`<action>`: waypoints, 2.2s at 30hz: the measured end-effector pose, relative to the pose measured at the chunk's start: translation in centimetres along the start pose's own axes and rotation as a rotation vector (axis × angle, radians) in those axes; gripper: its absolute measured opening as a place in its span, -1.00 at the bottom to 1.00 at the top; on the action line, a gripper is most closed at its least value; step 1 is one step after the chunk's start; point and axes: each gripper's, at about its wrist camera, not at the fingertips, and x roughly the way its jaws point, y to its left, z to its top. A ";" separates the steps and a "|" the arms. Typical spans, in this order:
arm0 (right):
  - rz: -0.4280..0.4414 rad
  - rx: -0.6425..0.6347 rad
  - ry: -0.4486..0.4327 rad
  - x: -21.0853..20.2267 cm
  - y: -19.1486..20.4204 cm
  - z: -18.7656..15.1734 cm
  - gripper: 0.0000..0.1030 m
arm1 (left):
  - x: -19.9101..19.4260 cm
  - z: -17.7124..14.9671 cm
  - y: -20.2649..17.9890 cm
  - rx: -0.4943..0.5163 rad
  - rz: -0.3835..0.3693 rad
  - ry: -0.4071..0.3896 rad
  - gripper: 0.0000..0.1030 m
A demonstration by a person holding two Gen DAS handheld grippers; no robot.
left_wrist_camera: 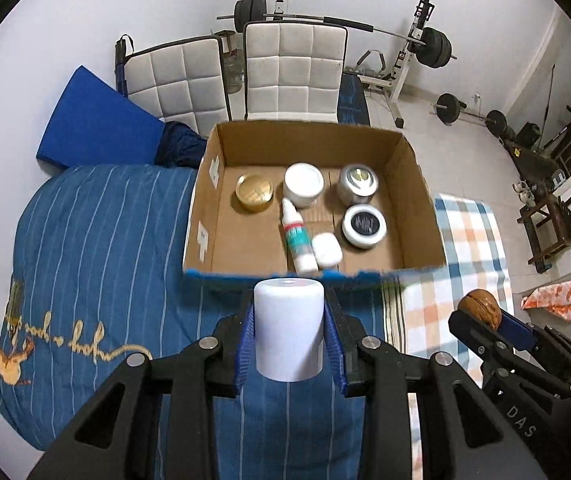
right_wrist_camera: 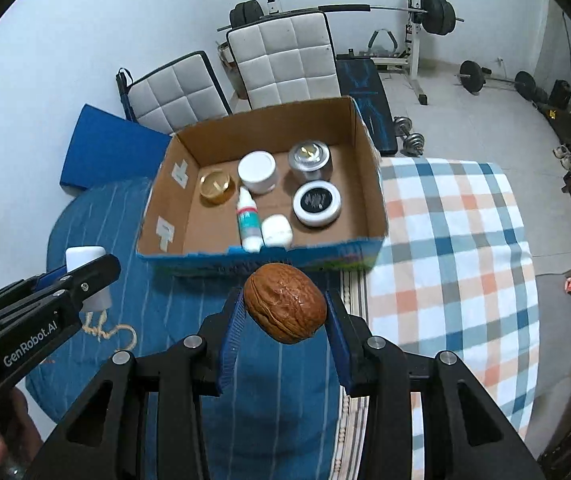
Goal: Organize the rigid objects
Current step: 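Carry the white cylinder and walnut into the box while opening both tools, then lift both open tools up away from the cardboard box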
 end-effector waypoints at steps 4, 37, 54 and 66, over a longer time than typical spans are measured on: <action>0.014 0.034 0.041 2.1 -0.9 3.0 -0.19 | 2.0 2.8 0.8 -0.005 -0.013 0.022 -0.44; 0.014 0.067 0.395 29.0 0.7 12.9 -0.18 | 29.3 10.2 6.4 -0.113 -0.061 0.540 -0.28; -0.023 0.042 0.399 28.5 1.0 13.4 0.24 | 25.1 11.8 6.7 -0.121 -0.013 0.446 0.47; -0.116 -0.006 0.321 21.4 0.0 11.6 1.00 | 17.1 10.4 5.4 -0.058 0.054 0.274 0.99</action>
